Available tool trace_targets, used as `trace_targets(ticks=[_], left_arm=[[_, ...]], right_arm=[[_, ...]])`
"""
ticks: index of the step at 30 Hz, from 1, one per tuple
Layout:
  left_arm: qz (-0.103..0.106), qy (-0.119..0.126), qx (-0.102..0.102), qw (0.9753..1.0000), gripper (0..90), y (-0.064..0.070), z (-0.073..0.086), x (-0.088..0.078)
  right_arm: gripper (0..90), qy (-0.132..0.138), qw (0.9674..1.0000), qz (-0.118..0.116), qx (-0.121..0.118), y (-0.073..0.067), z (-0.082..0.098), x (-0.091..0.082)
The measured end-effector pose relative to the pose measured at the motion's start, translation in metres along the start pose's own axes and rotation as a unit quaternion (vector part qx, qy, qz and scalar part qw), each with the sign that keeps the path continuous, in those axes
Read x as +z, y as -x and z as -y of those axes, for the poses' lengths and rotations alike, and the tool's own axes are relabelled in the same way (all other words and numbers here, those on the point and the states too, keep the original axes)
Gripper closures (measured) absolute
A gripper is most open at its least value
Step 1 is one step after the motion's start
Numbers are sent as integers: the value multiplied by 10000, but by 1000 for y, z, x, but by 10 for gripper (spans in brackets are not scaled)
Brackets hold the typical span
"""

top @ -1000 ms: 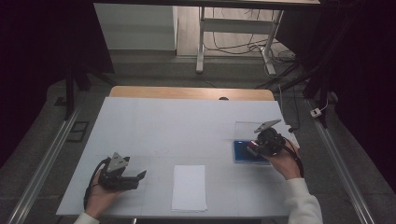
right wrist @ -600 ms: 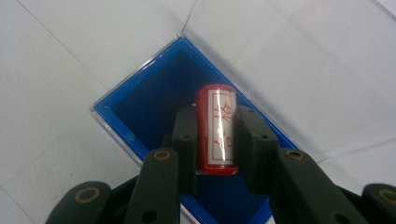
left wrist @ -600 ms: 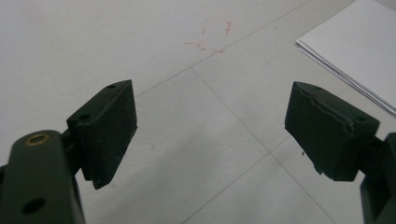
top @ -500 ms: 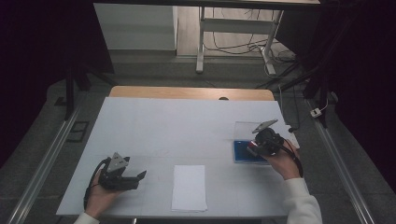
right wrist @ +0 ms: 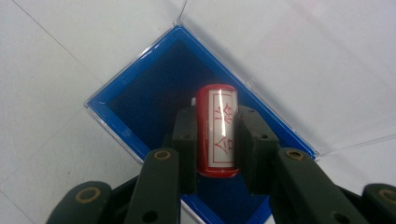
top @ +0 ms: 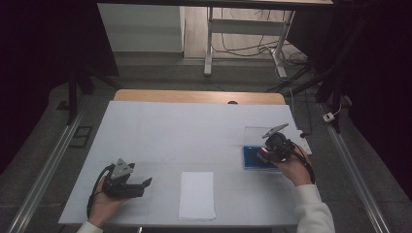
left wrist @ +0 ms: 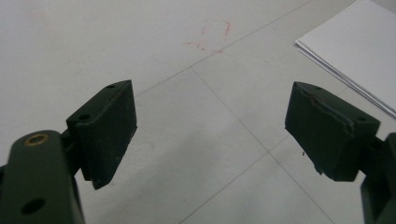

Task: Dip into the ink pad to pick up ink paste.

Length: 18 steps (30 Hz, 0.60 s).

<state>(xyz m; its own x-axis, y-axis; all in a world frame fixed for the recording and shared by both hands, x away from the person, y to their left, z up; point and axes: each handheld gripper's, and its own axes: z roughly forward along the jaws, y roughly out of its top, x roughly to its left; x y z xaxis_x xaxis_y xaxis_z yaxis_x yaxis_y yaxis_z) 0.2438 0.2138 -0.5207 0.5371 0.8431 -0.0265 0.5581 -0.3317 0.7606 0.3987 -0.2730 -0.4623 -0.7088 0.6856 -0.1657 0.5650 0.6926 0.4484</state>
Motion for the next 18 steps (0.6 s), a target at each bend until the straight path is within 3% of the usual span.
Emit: trace_targets(ticks=[18], left_arm=[[-22, -8, -2, 10000, 169, -1, 0, 0]], right_arm=[[706, -3, 10000, -8, 58, 0, 1, 2]])
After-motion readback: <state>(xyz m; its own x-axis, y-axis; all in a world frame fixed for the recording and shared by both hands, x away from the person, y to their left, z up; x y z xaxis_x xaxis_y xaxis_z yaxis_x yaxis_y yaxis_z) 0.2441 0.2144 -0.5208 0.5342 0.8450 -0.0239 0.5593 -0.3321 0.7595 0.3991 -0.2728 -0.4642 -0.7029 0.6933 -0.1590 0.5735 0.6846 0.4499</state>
